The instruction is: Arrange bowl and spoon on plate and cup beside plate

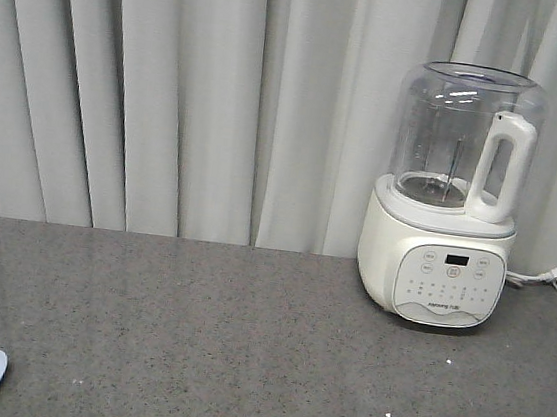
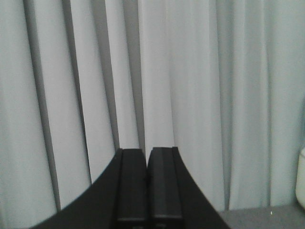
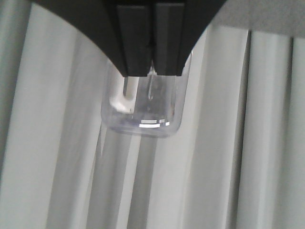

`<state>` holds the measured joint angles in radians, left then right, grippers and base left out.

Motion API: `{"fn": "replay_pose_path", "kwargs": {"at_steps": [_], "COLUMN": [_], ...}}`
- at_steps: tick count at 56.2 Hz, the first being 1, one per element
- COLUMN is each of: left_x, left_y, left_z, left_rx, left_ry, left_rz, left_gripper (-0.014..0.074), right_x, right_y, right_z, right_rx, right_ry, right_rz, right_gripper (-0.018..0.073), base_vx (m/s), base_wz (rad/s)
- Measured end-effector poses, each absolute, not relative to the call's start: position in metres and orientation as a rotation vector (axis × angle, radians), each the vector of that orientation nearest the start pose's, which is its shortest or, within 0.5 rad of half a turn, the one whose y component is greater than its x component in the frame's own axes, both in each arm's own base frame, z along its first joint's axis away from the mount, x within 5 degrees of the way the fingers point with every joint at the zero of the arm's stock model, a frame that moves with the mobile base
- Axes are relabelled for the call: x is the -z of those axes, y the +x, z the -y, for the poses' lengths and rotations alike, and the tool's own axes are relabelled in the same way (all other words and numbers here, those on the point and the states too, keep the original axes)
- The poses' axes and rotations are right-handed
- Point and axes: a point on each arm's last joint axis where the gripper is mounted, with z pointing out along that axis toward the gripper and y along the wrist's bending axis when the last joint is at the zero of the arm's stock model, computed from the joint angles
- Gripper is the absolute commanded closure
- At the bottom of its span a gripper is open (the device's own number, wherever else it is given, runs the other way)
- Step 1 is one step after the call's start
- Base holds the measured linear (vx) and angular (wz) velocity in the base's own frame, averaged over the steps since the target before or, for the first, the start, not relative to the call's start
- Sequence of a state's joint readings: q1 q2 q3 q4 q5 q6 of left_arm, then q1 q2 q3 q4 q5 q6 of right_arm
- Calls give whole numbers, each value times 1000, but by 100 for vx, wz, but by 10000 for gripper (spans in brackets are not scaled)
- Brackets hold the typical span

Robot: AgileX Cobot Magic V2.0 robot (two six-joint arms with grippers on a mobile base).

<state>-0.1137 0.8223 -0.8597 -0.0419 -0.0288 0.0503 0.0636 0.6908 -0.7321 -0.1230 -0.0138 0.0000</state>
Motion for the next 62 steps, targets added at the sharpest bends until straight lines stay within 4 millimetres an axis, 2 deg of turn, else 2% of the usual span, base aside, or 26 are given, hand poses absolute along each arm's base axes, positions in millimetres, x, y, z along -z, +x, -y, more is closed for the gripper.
{"fn": "replay_pose_path", "kwargs": {"at_steps": [6,14,19,27,32,37,41,49,55,62], "left_x": [-410,-407,-407,-407,-407,-407,-408,-405,-401,-393], "left_y": [192,196,196,196,196,196,196,199,202,221], "left_z": [22,22,22,22,22,22,22,23,24,27], "left_rx": [84,84,83,83,83,83,83,113,123,128], "left_ry": [92,93,94,94,94,94,93,66,64,69], "left_rz": [-1503,-1524,-1523,-1523,-1523,-1523,-1512,-1536,-1648,-1894], "left_gripper": [583,496,395,175,81,39,37,37,37,37], "right_x": [-387,-385,-385,-385,-385,-385,-386,-387,-387,-387], "right_y": [162,165,165,165,165,165,165,165,165,165], "right_z": [-10,-10,-10,-10,-10,-10,-10,-11,-11,-11], "right_rx": [48,47,47,47,47,47,47,46,46,46], "right_ry": [-140,-141,-141,-141,-141,-141,-141,-141,-141,-141], "right_rz": [-1516,-1528,-1528,-1527,-1527,-1527,-1517,-1510,-1510,-1510], "right_gripper": [562,501,393,121,-39,-132,-150,-130,-91,-37], "base_vx": [0,0,0,0,0,0,0,0,0,0], "base_wz": [0,0,0,0,0,0,0,0,0,0]}}
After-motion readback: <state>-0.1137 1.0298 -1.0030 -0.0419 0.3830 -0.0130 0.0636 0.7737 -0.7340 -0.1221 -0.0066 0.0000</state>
